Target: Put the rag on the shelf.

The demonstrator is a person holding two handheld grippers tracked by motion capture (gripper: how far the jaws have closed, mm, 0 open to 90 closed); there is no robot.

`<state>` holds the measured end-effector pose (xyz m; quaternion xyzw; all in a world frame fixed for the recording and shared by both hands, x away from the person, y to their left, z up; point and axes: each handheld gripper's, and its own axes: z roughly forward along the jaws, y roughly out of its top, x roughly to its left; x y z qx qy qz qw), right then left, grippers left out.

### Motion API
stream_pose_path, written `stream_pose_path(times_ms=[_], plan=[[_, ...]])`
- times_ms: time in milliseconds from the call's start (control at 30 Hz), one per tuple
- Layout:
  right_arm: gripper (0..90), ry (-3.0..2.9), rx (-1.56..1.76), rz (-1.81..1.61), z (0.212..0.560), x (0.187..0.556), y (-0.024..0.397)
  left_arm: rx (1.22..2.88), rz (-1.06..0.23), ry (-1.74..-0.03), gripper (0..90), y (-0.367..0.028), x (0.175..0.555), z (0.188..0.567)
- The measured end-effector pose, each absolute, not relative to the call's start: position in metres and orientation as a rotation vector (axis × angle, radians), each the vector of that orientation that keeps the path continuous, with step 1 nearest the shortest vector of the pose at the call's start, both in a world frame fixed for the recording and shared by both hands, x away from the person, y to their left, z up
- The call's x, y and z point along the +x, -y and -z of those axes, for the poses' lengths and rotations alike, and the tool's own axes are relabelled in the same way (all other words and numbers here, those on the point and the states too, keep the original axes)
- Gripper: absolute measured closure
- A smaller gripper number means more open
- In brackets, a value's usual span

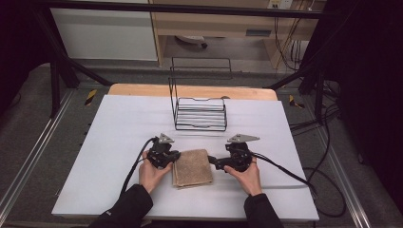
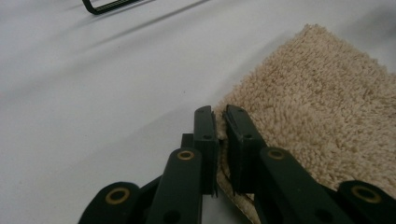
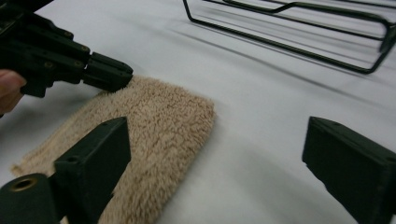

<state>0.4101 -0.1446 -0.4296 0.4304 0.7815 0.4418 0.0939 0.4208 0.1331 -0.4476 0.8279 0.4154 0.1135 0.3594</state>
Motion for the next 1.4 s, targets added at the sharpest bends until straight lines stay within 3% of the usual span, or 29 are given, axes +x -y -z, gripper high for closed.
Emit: stream_pose_path(times_ms=[333,900,1100,1400], plan=[[39.5,-2.382,1.285,-1.226,0.443,0.439,0.116,2.137,-0.298,-1.05,82.8,-0.134,0.421,0.448],[77.1,-2.466,1.324,-1.19,0.452,0.44,0.109,2.12,-0.248,-1.025,82.5,-0.14,0.424,0.45],[83.3,-2.483,1.363,-1.195,0.451,0.443,0.109,2.116,-0.228,-1.01,82.3,-0.142,0.426,0.451],[85.7,-2.473,1.364,-1.201,0.45,0.441,0.109,2.097,-0.207,-1.044,84.5,-0.142,0.426,0.45]])
